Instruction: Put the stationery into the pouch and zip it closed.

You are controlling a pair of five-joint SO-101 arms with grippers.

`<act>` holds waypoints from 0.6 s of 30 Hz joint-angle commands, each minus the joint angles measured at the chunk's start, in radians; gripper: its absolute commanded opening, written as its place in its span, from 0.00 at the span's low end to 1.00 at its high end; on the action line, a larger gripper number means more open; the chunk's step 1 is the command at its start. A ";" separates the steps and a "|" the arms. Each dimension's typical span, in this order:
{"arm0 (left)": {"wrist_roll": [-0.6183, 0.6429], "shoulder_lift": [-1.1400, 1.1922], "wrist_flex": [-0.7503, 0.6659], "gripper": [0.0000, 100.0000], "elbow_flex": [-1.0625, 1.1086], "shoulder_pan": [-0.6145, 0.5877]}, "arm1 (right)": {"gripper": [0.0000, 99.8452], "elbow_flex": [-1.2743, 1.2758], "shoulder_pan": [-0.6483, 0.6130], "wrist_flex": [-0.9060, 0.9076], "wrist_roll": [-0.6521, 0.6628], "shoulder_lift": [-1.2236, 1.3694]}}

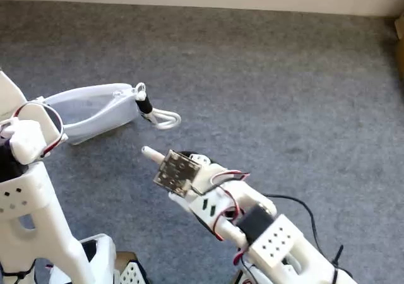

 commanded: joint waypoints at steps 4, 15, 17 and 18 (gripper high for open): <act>-0.009 0.004 0.003 0.01 0.016 0.019 | 0.01 -0.004 -0.024 -0.104 -0.012 -0.213; -0.009 0.004 0.003 0.01 0.016 0.019 | 0.01 -0.249 -0.024 -0.331 -0.011 -0.229; -0.009 0.004 0.003 0.01 0.016 0.019 | 0.01 -0.340 -0.025 -0.332 -0.011 -0.193; -0.009 0.004 0.003 0.01 0.016 0.019 | 0.01 -0.387 -0.025 -0.332 -0.011 -0.171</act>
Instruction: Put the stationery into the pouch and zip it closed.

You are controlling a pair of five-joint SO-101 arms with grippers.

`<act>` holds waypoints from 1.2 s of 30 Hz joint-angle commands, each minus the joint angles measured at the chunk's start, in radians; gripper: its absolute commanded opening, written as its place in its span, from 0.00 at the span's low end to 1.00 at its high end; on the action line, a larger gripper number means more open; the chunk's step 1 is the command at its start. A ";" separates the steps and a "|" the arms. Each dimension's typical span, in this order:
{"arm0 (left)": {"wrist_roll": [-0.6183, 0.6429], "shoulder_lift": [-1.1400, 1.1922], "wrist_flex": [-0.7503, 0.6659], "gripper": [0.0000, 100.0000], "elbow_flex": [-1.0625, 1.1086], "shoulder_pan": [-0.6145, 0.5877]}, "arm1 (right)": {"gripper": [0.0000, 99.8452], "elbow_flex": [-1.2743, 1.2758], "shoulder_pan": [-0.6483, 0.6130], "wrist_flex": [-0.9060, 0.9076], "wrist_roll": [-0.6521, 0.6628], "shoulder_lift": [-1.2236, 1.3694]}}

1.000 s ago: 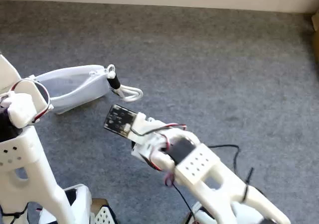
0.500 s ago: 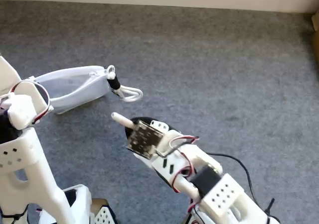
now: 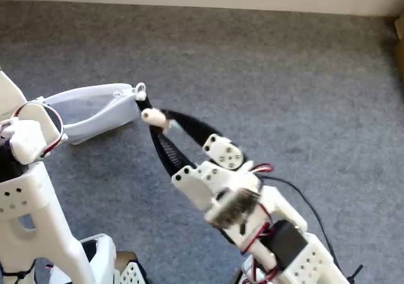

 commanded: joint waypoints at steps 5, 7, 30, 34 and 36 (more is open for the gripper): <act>-0.009 0.004 0.003 0.01 0.016 0.019 | 0.01 -0.357 -0.025 -0.042 -0.012 0.188; -0.009 0.004 0.003 0.01 0.016 0.019 | 0.01 -0.404 -0.025 -0.044 -0.018 0.236; -0.006 0.004 0.003 0.01 0.018 0.019 | 0.01 -0.469 -0.107 -0.404 -0.199 0.708; -0.006 0.004 -0.005 0.01 0.028 0.019 | 0.01 -0.469 -0.108 -0.404 -0.199 0.753; -0.006 0.004 -0.008 0.01 0.028 0.019 | 0.01 -0.469 -0.108 -0.404 -0.199 0.776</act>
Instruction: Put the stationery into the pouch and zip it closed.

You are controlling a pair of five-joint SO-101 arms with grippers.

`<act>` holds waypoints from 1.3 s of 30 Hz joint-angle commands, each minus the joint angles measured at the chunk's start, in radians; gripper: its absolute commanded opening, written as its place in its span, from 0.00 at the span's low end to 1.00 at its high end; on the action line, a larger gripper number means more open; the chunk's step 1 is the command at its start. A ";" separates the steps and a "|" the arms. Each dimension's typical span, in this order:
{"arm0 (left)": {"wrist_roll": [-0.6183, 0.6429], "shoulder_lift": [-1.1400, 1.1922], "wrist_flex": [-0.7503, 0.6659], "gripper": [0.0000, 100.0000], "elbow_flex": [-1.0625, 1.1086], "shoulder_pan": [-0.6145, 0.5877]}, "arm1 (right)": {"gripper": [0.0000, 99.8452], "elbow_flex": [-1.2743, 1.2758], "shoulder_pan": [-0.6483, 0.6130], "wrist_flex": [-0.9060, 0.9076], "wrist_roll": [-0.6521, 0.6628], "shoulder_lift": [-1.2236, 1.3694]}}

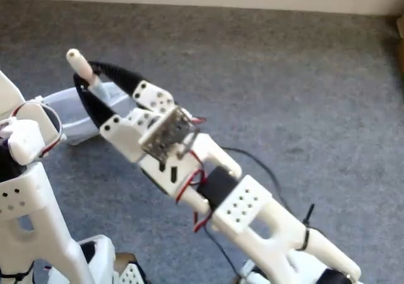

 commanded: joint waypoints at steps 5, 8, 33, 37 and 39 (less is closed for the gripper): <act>-0.008 0.004 -0.006 0.01 0.025 0.019 | 0.01 -0.067 -0.024 -0.025 0.000 0.056; -0.008 0.004 -0.005 0.01 0.025 0.019 | 0.01 -0.067 -0.025 -0.019 0.002 0.068; -0.009 0.004 -0.011 0.01 0.045 0.019 | 0.13 -0.067 -0.024 0.143 0.051 0.031; -0.009 0.004 -0.011 0.01 0.045 0.019 | 0.13 -0.068 -0.025 0.234 0.189 -0.027; -0.009 0.004 -0.011 0.01 0.045 0.019 | 0.13 -0.096 -0.025 0.329 0.218 -0.054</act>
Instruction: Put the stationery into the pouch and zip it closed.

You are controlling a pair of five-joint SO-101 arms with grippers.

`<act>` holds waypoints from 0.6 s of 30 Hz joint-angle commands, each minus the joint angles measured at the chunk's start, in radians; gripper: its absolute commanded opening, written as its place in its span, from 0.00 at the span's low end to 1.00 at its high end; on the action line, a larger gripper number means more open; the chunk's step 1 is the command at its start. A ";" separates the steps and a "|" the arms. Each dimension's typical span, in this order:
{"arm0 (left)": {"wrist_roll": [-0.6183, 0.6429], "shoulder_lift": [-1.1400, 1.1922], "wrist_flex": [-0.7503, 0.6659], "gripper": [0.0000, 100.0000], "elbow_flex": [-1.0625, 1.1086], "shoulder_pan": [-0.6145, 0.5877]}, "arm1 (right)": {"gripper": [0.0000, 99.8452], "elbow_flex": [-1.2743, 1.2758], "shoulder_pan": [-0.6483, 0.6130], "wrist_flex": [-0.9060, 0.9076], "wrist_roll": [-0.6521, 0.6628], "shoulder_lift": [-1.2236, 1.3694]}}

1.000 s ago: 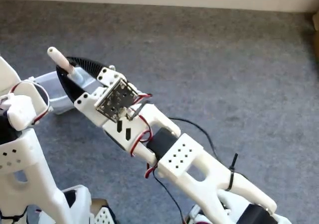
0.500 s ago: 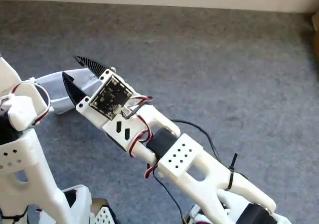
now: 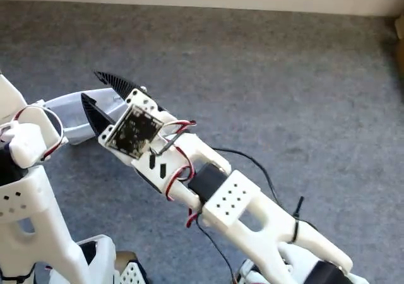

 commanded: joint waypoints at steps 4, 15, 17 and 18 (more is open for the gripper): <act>-0.008 0.004 -0.008 0.01 0.018 0.018 | 0.13 -0.206 -0.010 0.297 0.063 -0.094; -0.008 0.004 -0.008 0.01 0.015 0.018 | 0.13 -0.378 -0.005 0.599 0.060 -0.102; -0.008 0.004 -0.008 0.01 0.015 0.018 | 0.13 -0.381 -0.004 0.628 0.060 -0.102; -0.008 0.004 -0.008 0.01 0.015 0.018 | 0.13 -0.377 -0.002 0.638 0.060 -0.102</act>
